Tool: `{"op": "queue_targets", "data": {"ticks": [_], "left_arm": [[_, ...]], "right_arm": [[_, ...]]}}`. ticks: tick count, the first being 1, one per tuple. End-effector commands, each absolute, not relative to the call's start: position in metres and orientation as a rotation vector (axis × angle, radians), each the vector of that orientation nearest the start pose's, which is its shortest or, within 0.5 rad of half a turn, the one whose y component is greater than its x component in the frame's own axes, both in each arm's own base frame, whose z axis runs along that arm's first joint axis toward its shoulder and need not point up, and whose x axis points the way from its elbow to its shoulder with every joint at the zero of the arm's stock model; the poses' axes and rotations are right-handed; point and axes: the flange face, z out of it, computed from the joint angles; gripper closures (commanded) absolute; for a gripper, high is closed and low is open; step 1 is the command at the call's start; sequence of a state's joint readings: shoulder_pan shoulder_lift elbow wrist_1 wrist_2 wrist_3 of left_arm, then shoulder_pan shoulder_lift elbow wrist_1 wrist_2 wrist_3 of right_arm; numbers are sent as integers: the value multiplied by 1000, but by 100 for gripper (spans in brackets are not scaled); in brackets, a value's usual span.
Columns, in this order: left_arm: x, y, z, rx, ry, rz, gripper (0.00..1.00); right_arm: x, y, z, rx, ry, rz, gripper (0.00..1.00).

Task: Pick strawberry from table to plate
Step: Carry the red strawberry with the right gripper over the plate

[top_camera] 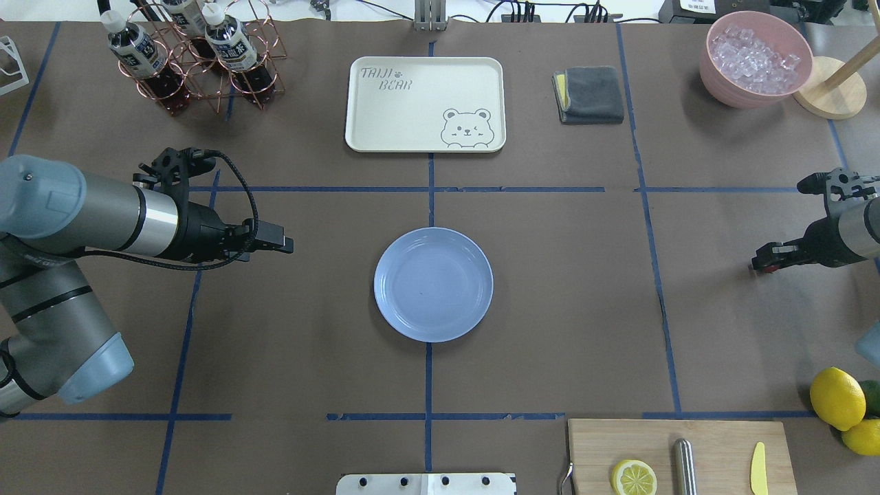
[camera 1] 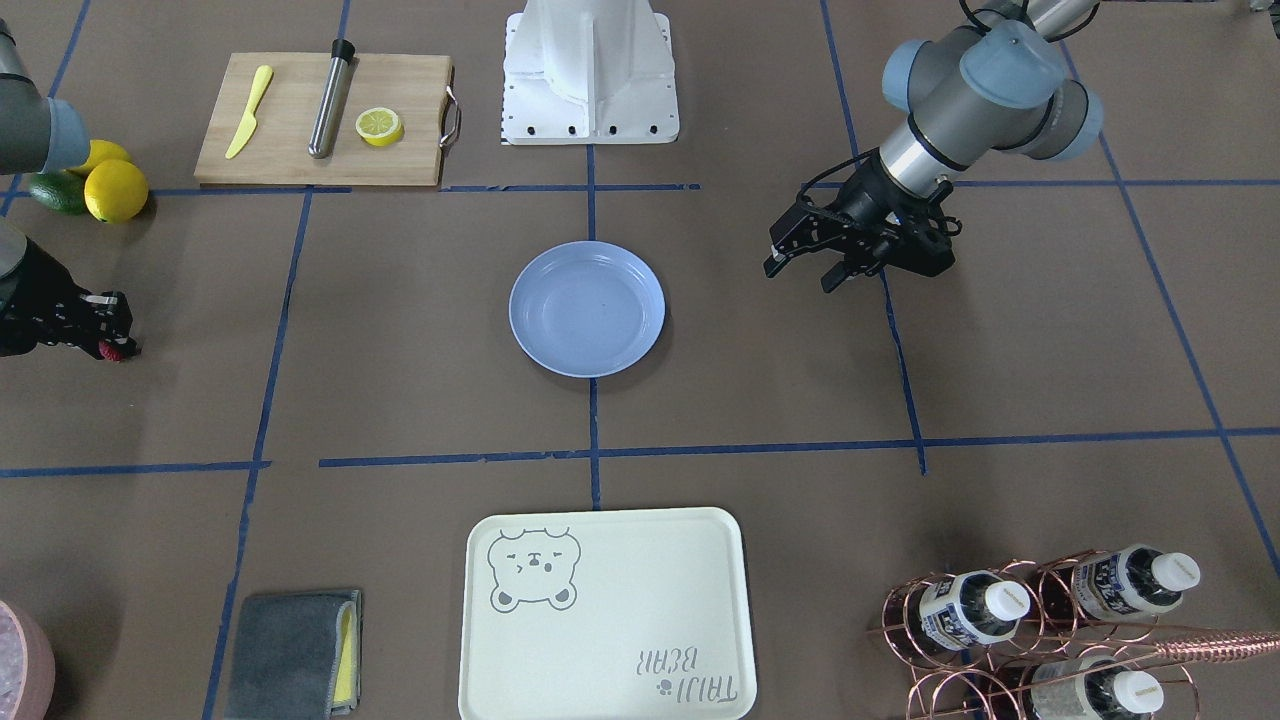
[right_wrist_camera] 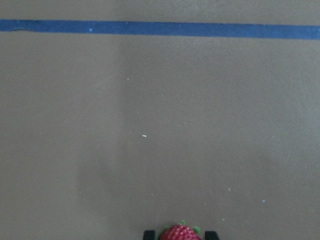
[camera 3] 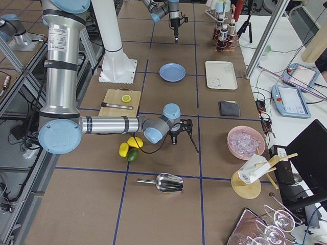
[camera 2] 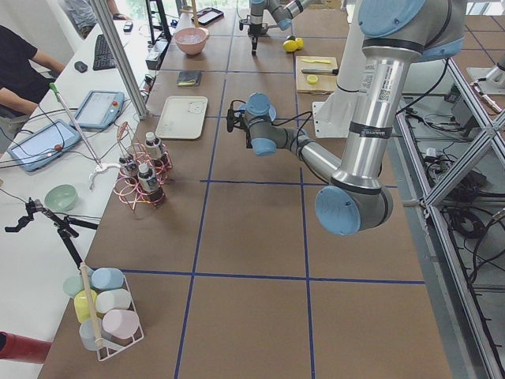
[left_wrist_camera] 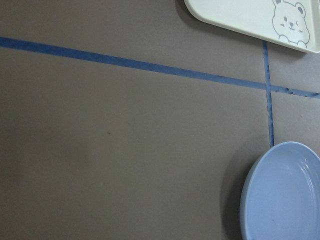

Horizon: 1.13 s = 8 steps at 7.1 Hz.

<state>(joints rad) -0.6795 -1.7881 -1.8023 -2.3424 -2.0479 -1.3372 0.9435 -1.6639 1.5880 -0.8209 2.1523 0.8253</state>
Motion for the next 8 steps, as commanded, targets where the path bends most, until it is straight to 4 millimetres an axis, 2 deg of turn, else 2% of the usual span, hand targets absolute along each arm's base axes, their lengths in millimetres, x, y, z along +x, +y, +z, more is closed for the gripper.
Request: {"op": "queue_targets", "data": {"ticks": [1, 2, 3, 4, 5, 6, 8], "left_arm": [[380, -422, 342, 158, 1256, -96, 9], [369, -423, 347, 164, 1249, -108, 9], [352, -412, 360, 180, 1233, -84, 9], [338, -405, 377, 219, 1201, -24, 9], [314, -410, 393, 270, 1166, 0, 9], [283, -415, 416, 328, 1111, 39, 9], [219, -410, 463, 352, 1068, 140, 9]], "right_arm": [[-222, -437, 579, 146, -904, -33, 100], [-236, -446, 536, 140, -961, 40, 100], [-281, -447, 491, 98, -1028, 102, 100], [-313, -450, 448, 74, -1090, 139, 100], [-345, -444, 403, 36, -1158, 168, 100], [-384, -431, 356, 15, -1216, 207, 100], [-468, -397, 284, 11, -1238, 271, 100]]}}
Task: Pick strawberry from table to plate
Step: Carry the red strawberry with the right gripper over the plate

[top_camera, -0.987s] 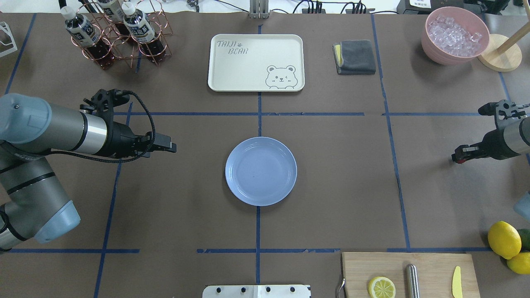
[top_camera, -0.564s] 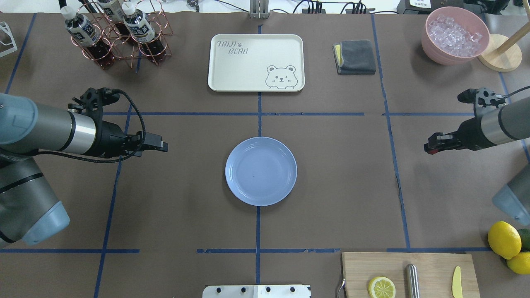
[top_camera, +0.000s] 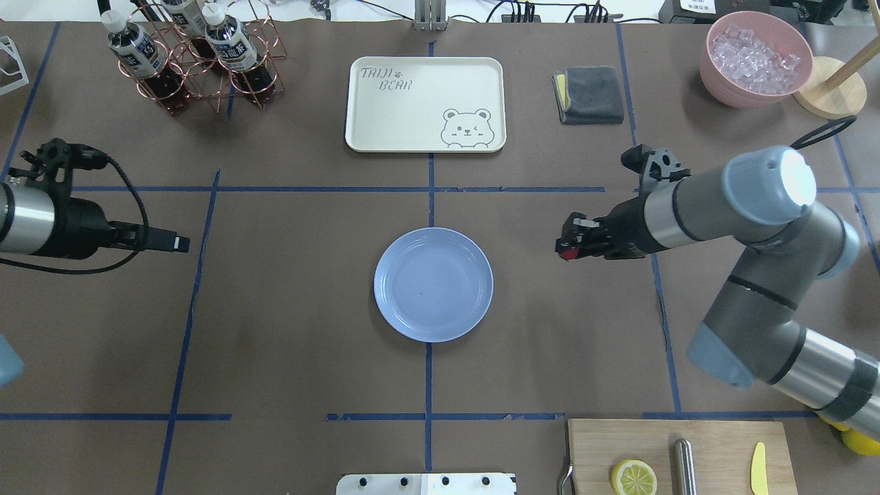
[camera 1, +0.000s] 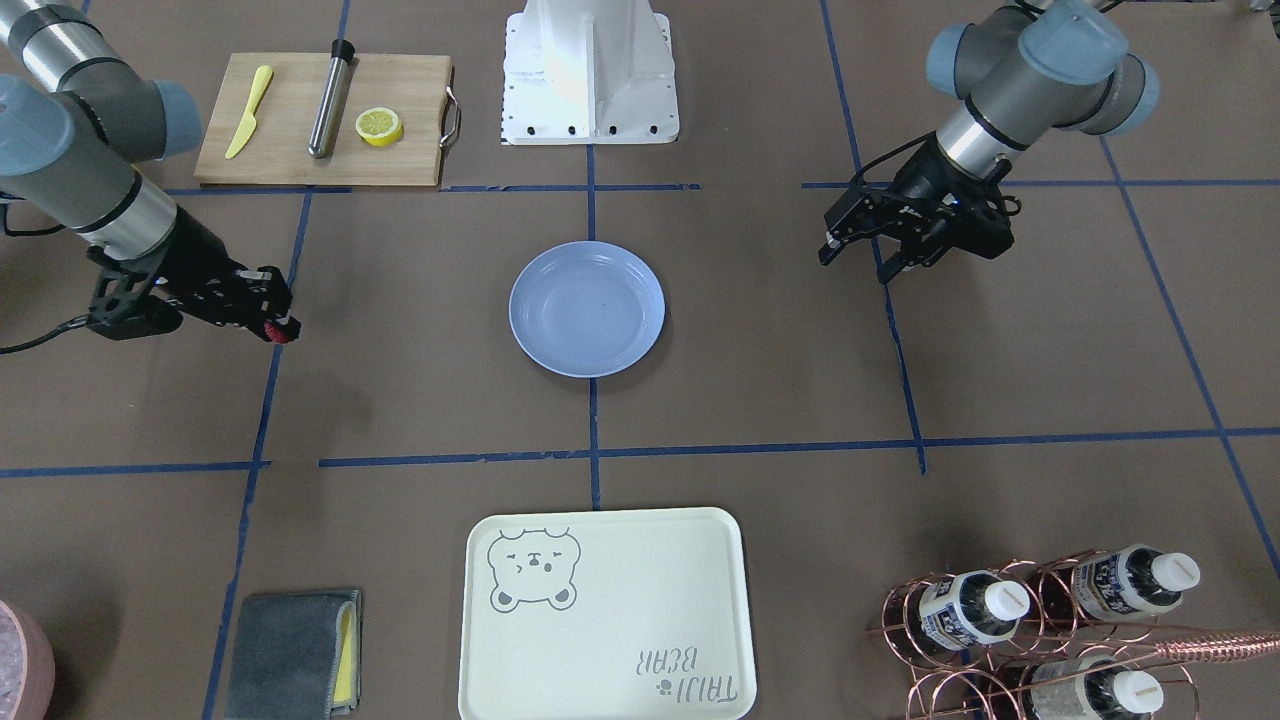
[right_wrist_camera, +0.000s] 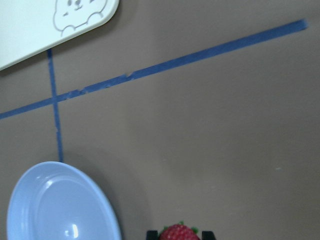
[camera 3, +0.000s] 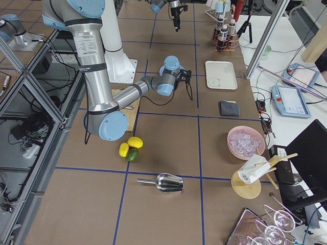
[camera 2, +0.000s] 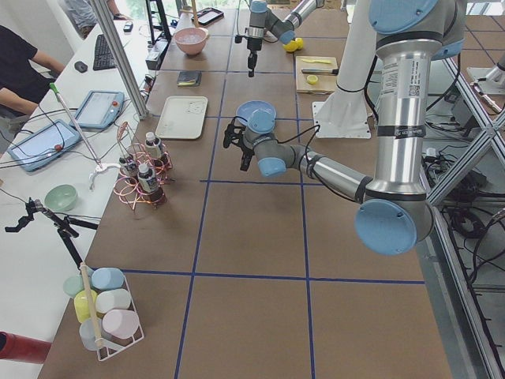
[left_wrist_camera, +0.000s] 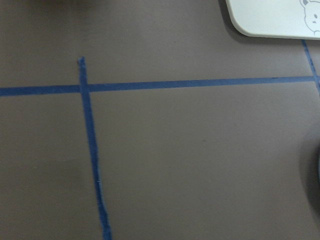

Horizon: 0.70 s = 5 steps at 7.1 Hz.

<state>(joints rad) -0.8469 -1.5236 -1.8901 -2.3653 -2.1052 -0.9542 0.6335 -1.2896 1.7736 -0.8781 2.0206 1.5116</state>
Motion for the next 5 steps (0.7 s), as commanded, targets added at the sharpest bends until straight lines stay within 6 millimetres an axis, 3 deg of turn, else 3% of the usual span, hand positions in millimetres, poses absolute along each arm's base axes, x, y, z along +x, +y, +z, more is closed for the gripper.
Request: {"op": "queue_targets", "data": {"ticks": [1, 2, 3, 5], "left_arm": [[181, -399, 493, 389, 1028, 195, 9], [148, -396, 515, 422, 998, 243, 8], [144, -399, 522, 420, 996, 247, 5], [143, -399, 524, 418, 994, 248, 5]], "right_arm": [[-515, -376, 237, 15, -1200, 299, 100], [-551, -357, 198, 34, -1161, 330, 100], [-581, -354, 185, 47, -1117, 340, 100], [-617, -371, 200, 57, -1040, 362, 100]]}}
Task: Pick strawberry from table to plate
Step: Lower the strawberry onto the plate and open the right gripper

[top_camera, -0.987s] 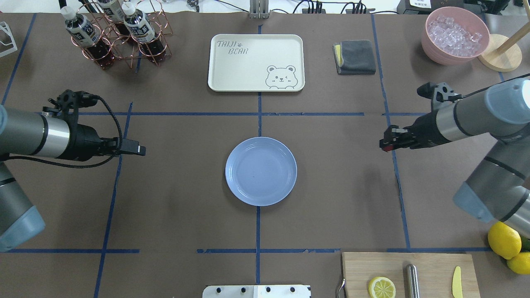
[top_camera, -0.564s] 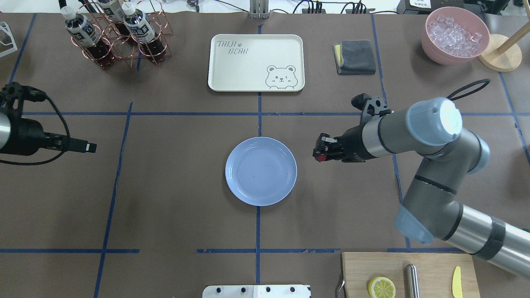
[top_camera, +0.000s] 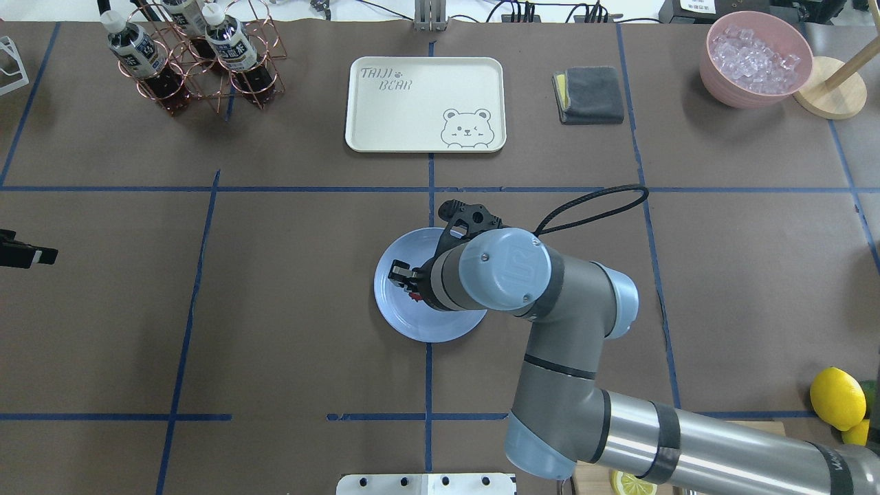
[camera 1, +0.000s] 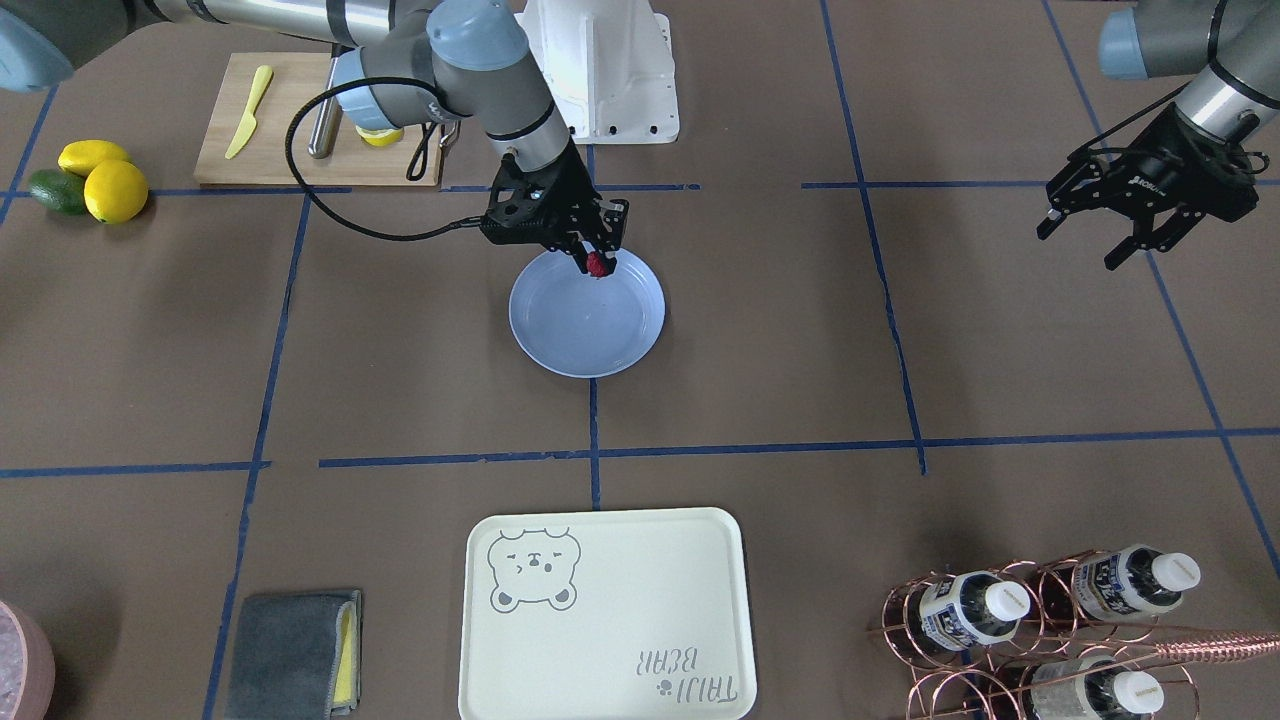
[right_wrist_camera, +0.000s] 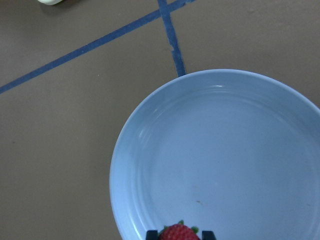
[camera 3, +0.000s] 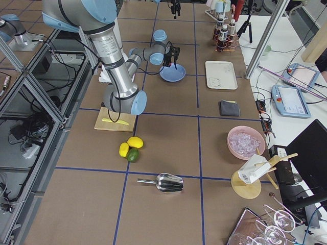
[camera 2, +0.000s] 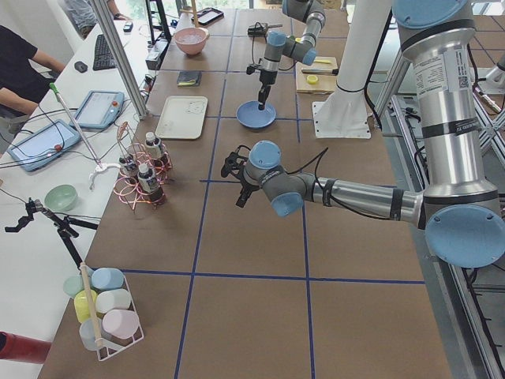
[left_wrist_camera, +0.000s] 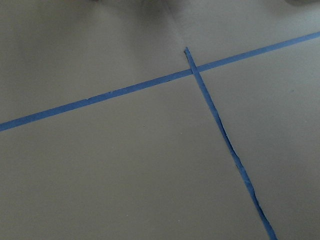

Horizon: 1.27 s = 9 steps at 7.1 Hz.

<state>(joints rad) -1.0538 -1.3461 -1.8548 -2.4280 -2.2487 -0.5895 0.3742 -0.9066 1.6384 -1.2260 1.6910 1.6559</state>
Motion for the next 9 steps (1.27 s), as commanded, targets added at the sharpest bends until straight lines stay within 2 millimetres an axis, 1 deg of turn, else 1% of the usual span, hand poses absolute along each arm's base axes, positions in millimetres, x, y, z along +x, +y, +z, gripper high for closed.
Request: {"op": "queue_targets", "data": {"ticks": [1, 2, 3, 5, 9], "left_arm": [[143, -399, 524, 417, 994, 246, 5], [143, -399, 524, 417, 994, 246, 4], [143, -399, 523, 419, 996, 247, 4], [143, -400, 523, 418, 997, 241, 3], [144, -400, 523, 418, 997, 242, 2]], "right_arm": [[-620, -372, 206, 58, -1009, 362, 100], [-621, -372, 207, 51, -952, 365, 100], [-624, -373, 197, 48, -931, 366, 100], [-625, -374, 202, 43, -886, 367, 100], [-627, -376, 209, 45, -867, 367, 100]]}}
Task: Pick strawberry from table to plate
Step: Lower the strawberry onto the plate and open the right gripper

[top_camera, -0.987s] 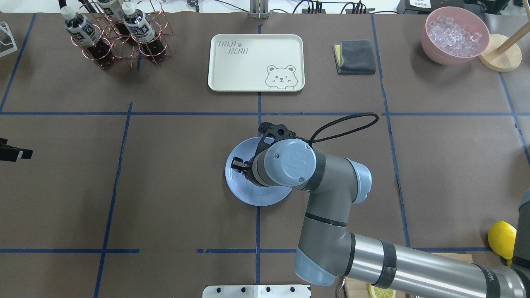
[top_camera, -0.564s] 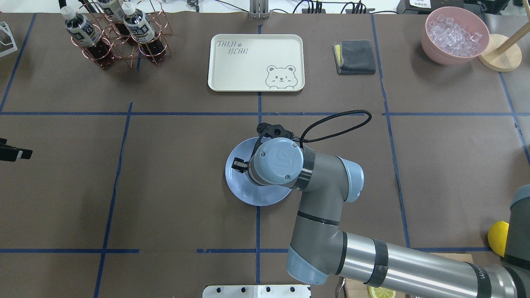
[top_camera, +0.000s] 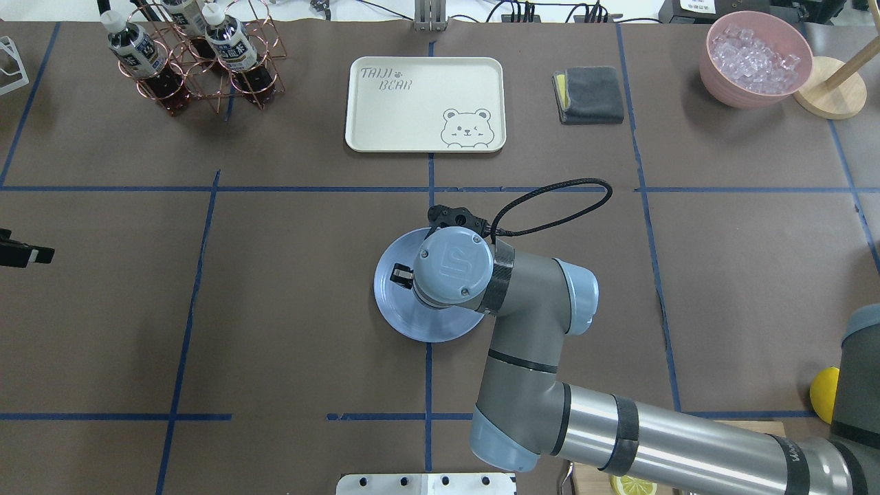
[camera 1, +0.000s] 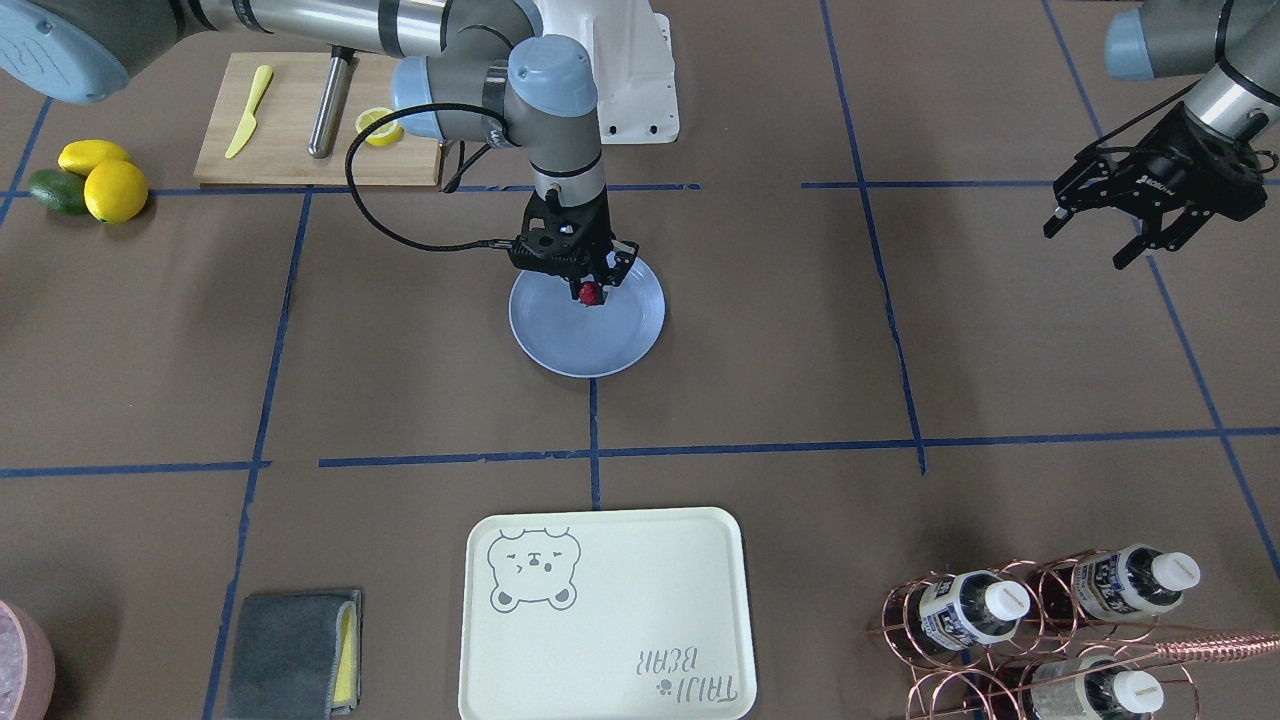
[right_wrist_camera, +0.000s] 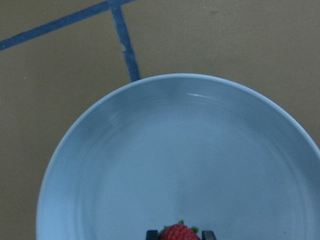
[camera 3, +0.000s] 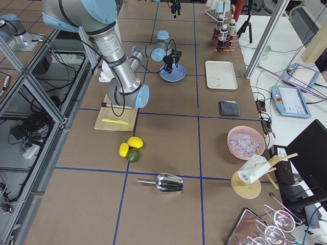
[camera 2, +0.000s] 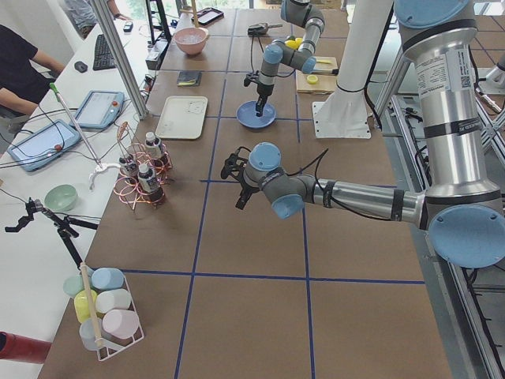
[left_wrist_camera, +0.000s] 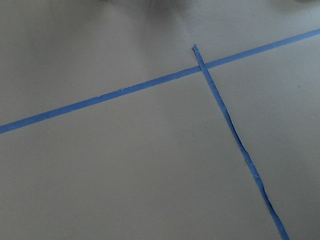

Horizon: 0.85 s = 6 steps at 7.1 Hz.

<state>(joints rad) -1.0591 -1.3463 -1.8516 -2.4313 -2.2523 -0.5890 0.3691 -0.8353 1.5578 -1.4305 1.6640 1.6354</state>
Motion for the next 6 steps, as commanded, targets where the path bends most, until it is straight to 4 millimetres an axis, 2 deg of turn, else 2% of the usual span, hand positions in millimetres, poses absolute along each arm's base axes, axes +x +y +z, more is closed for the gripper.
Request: {"op": "queue_targets", "data": {"ticks": [1, 5, 6], "left_arm": [[144, -400, 523, 418, 997, 242, 1], [144, -401, 523, 419, 997, 243, 1], [144, -401, 523, 419, 997, 243, 1]], "right_arm": [[-627, -377, 210, 46, -864, 369, 100], [-631, -379, 216, 43, -849, 367, 98], [-631, -379, 217, 43, -847, 367, 31]]}}
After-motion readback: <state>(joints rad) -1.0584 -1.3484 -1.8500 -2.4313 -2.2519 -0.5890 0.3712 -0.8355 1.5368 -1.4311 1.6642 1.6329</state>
